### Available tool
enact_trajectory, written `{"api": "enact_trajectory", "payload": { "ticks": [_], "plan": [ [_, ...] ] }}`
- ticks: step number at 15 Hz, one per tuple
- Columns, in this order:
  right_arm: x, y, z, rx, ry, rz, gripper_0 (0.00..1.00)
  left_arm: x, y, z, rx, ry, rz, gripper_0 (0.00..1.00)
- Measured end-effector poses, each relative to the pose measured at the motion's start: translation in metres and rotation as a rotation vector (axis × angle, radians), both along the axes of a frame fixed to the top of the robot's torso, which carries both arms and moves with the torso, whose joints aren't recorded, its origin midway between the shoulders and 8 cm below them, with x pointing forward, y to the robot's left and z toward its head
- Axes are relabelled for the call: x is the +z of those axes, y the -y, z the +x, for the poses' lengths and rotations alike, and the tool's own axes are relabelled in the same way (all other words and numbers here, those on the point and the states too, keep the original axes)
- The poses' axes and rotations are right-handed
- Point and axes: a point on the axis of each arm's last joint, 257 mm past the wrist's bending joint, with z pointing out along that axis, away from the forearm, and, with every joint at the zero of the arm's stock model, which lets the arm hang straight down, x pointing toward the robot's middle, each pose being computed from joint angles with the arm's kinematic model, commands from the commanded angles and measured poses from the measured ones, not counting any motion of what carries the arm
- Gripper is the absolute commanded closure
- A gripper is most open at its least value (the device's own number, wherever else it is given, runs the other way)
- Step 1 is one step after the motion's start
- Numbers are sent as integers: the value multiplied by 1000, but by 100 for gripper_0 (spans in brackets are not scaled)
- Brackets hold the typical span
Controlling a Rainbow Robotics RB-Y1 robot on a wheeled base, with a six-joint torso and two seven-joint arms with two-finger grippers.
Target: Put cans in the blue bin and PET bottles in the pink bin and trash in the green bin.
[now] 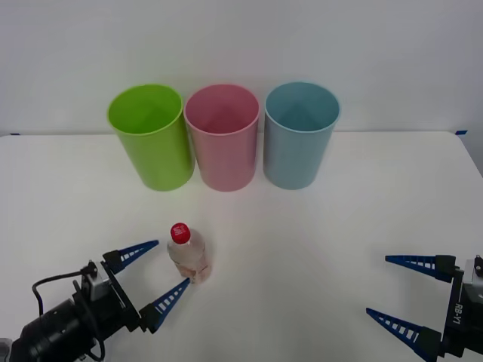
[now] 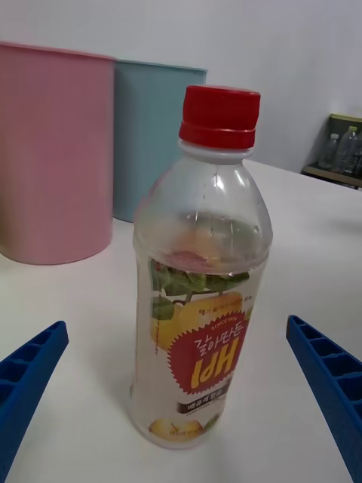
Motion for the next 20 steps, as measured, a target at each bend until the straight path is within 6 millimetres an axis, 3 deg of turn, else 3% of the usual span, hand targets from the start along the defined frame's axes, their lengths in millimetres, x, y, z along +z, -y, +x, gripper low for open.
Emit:
{"api": "enact_trajectory", "payload": {
  "ticks": [10, 11, 14, 17, 20],
  "plan": [
    [0, 0, 0, 0, 0, 0, 0, -3, 13, 12, -21, -4, -4, 0],
    [0, 0, 0, 0, 0, 0, 0, -4, 13, 11, -22, -4, -3, 6],
    [0, 0, 0, 0, 0, 0, 0, -4, 13, 11, -20, -5, -4, 58],
    [0, 0, 0, 0, 0, 0, 0, -4, 12, 10, -19, -5, -3, 79],
    [0, 0, 0, 0, 0, 0, 0, -4, 11, 9, -15, -10, -11, 91]
  ]
}}
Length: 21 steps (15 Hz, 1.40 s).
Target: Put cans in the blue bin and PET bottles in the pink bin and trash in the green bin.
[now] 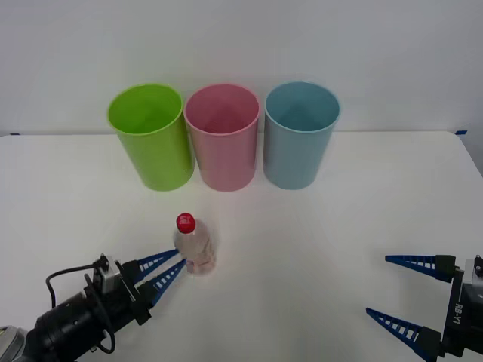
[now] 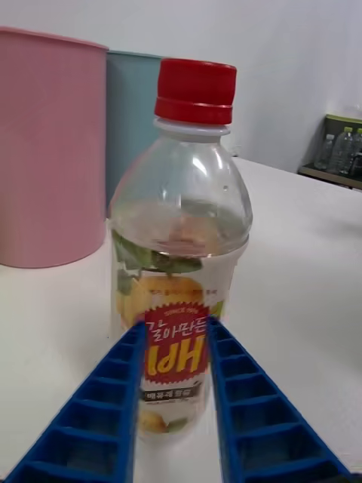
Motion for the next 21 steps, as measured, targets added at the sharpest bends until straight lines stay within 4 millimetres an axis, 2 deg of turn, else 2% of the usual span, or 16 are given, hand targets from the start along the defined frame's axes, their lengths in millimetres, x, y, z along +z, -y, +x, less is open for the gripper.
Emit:
{"api": "enact_trajectory", "payload": {
  "ticks": [6, 21],
  "plan": [
    [0, 0, 0, 0, 0, 0, 0, 1, -1, 0, 4, -5, -11, 100],
    [0, 0, 0, 0, 0, 0, 0, 2, -4, 1, 11, -5, -18, 98]
  ]
}}
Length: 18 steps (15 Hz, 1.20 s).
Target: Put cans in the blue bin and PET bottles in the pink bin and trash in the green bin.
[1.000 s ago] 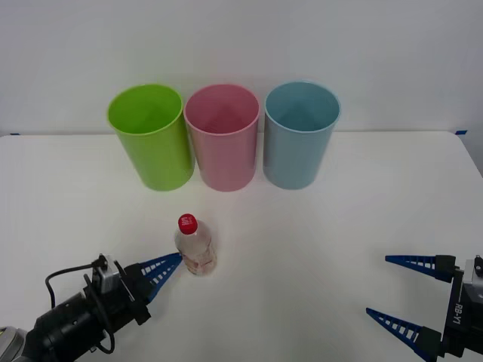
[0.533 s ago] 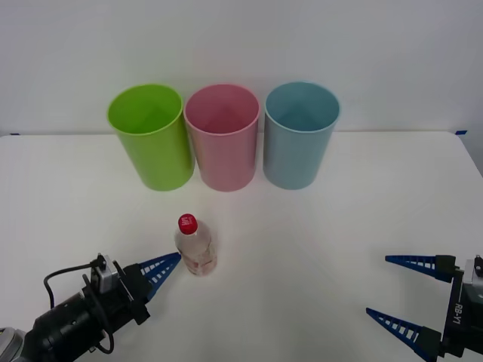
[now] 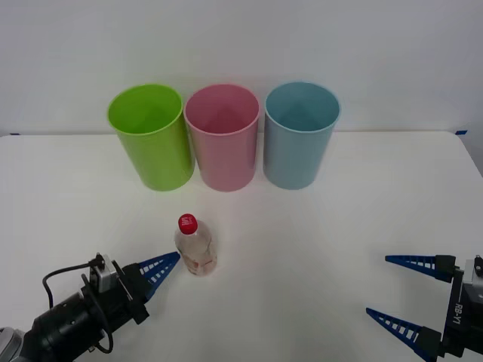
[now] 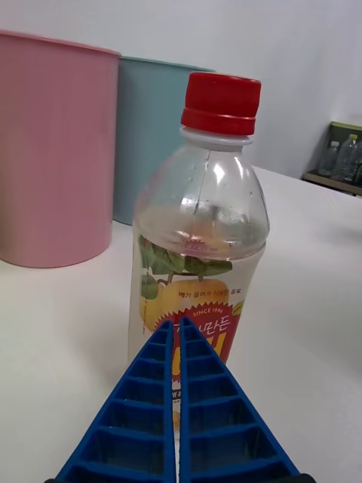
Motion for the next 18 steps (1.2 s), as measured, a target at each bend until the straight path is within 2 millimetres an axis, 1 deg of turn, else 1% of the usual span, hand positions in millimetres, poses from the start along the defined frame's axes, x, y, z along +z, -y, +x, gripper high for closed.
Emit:
{"api": "enact_trajectory", "payload": {
  "ticks": [1, 2, 4, 5, 6, 7, 8, 18],
  "plan": [
    [0, 0, 0, 0, 0, 0, 0, 0, 0, 0, 0, 1, 0, 96],
    [0, 0, 0, 0, 0, 0, 0, 0, 0, 0, 0, 0, 0, 89],
    [0, 0, 0, 0, 0, 0, 0, 0, 0, 0, 1, -3, -2, 83],
    [0, 0, 0, 0, 0, 0, 0, 0, 0, 0, 1, -3, -2, 68],
    [0, 0, 0, 0, 0, 0, 0, 0, 0, 0, 0, -1, -1, 44],
    [0, 0, 0, 0, 0, 0, 0, 0, 0, 0, 0, 1, 0, 2],
    [0, 0, 0, 0, 0, 0, 0, 0, 0, 0, 1, 1, 1, 0],
    [0, 0, 0, 0, 0, 0, 0, 2, 1, 0, -2, 2, -10, 0]
  ]
}}
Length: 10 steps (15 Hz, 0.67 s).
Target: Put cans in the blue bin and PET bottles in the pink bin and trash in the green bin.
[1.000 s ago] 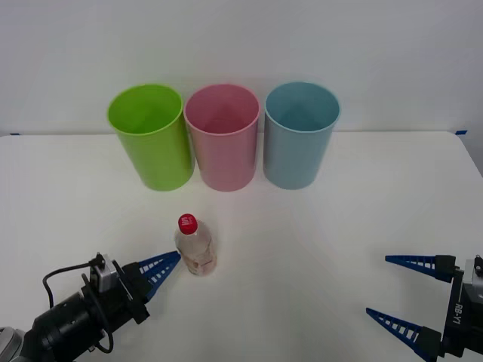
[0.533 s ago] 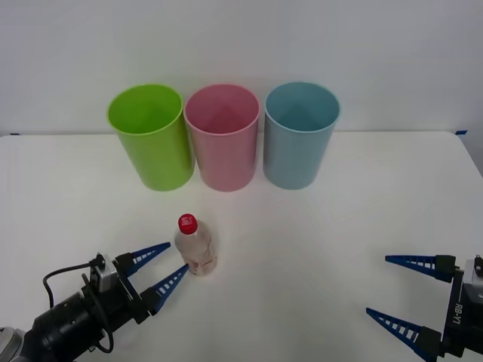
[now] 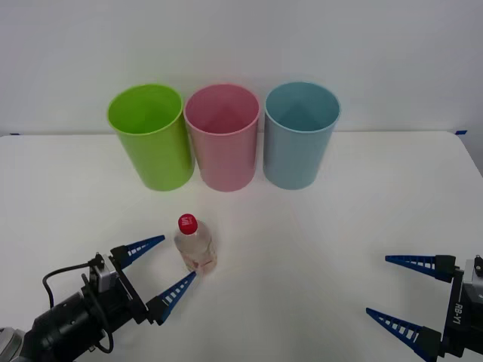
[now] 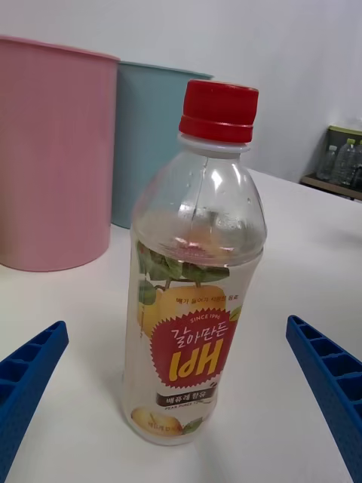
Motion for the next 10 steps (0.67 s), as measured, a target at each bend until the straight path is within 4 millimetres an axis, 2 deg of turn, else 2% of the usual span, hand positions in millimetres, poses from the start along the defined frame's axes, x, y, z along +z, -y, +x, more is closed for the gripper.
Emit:
{"api": "enact_trajectory", "payload": {
  "ticks": [10],
  "plan": [
    [0, 0, 0, 0, 0, 0, 0, 6, 9, 1, -17, 13, -19, 0]
  ]
}}
